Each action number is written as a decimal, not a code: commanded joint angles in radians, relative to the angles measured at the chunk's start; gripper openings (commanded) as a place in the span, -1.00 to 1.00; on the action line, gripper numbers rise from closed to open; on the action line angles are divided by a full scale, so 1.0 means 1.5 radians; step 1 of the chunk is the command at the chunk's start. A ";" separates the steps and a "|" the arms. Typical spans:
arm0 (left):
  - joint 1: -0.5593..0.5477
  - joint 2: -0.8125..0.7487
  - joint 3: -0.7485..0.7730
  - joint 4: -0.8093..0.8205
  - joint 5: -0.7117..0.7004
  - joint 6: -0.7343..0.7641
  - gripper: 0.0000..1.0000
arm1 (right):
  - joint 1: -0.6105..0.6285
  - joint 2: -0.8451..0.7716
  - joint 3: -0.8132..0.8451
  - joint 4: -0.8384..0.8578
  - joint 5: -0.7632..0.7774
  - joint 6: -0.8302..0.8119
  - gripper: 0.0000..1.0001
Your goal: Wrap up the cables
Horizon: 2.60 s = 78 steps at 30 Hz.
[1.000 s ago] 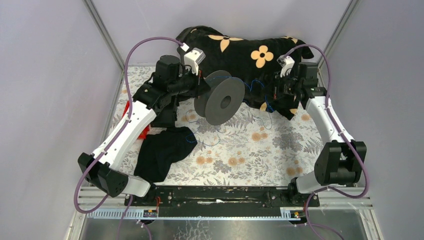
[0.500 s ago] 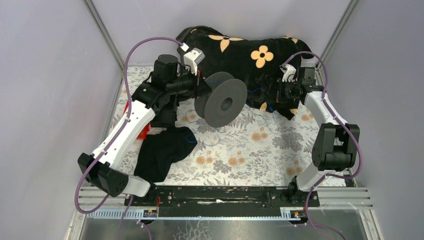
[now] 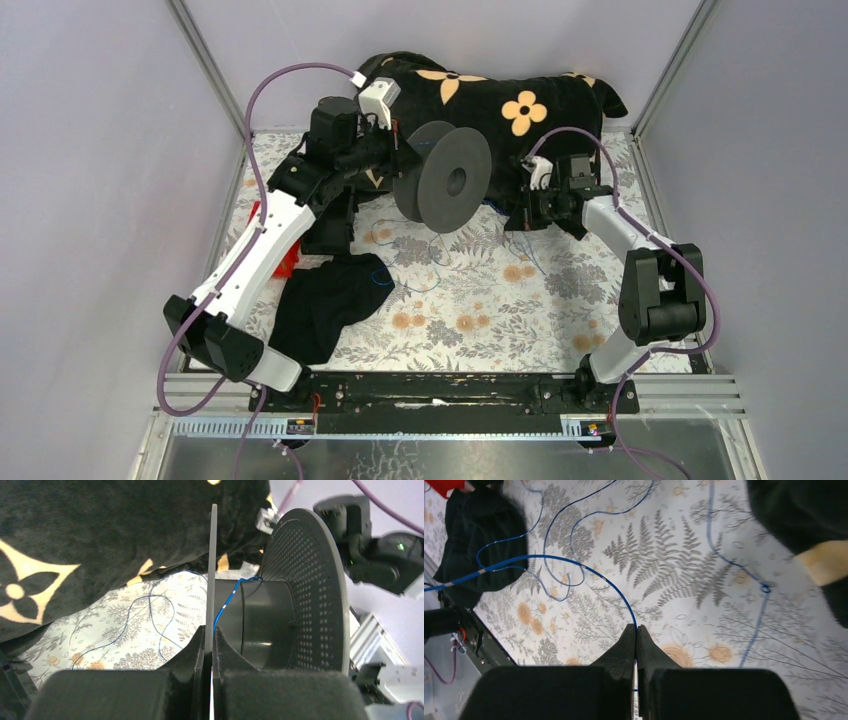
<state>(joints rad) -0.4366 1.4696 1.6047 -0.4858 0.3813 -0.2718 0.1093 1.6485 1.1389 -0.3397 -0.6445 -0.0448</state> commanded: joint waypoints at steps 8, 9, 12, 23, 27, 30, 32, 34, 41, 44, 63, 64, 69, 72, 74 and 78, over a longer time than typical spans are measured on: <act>0.005 0.015 0.020 0.076 -0.204 -0.091 -1.00 | 0.103 -0.066 -0.059 0.084 -0.088 0.032 -1.00; 0.005 0.016 0.015 0.078 -0.214 -0.097 -1.00 | 0.113 -0.069 -0.064 0.087 -0.092 0.031 -1.00; 0.005 0.020 0.004 0.082 -0.227 -0.111 -1.00 | 0.142 -0.074 -0.067 0.094 -0.105 0.027 -1.00; -0.030 0.034 -0.018 0.097 -0.348 -0.132 -1.00 | 0.242 -0.090 -0.024 0.063 -0.134 -0.012 -1.00; -0.071 0.047 -0.016 0.100 -0.399 -0.099 -1.00 | 0.268 -0.088 0.015 0.037 -0.144 -0.018 -1.00; -0.091 0.055 -0.017 0.104 -0.435 -0.078 -1.00 | 0.274 -0.089 0.048 0.014 -0.157 -0.016 -1.00; -0.099 0.057 -0.022 0.109 -0.448 -0.067 -1.00 | 0.274 -0.092 0.079 -0.003 -0.161 -0.016 -1.00; -0.112 0.059 -0.028 0.115 -0.463 -0.052 -1.00 | 0.274 -0.098 0.101 -0.018 -0.157 -0.018 -1.00; -0.149 0.058 -0.054 0.147 -0.512 0.009 -1.00 | 0.274 -0.126 0.176 -0.064 -0.099 -0.027 -1.00; -0.161 0.056 -0.066 0.159 -0.525 0.036 -1.00 | 0.275 -0.136 0.202 -0.082 -0.062 -0.034 -1.00; -0.206 -0.005 -0.159 0.203 -0.501 0.180 -1.00 | 0.249 -0.103 0.337 -0.176 0.158 -0.065 -1.00; -0.206 -0.010 -0.161 0.203 -0.496 0.184 -1.00 | 0.246 -0.098 0.352 -0.178 0.161 -0.067 -0.99; -0.206 -0.028 -0.173 0.204 -0.485 0.205 -1.00 | 0.228 -0.085 0.372 -0.188 0.166 -0.069 -0.97; -0.206 -0.037 -0.180 0.205 -0.477 0.212 -1.00 | 0.219 -0.082 0.379 -0.187 0.166 -0.069 -0.95; -0.206 -0.043 -0.184 0.206 -0.470 0.214 -1.00 | 0.213 -0.079 0.381 -0.187 0.166 -0.071 -0.94; -0.205 -0.056 -0.190 0.206 -0.462 0.214 -1.00 | 0.195 -0.072 0.382 -0.188 0.167 -0.077 -0.92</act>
<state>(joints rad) -0.7464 1.4437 1.3273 -0.2771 -0.3023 0.0223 0.4431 1.5383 1.6634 -0.6243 -0.4297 -0.1352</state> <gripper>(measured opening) 0.062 0.037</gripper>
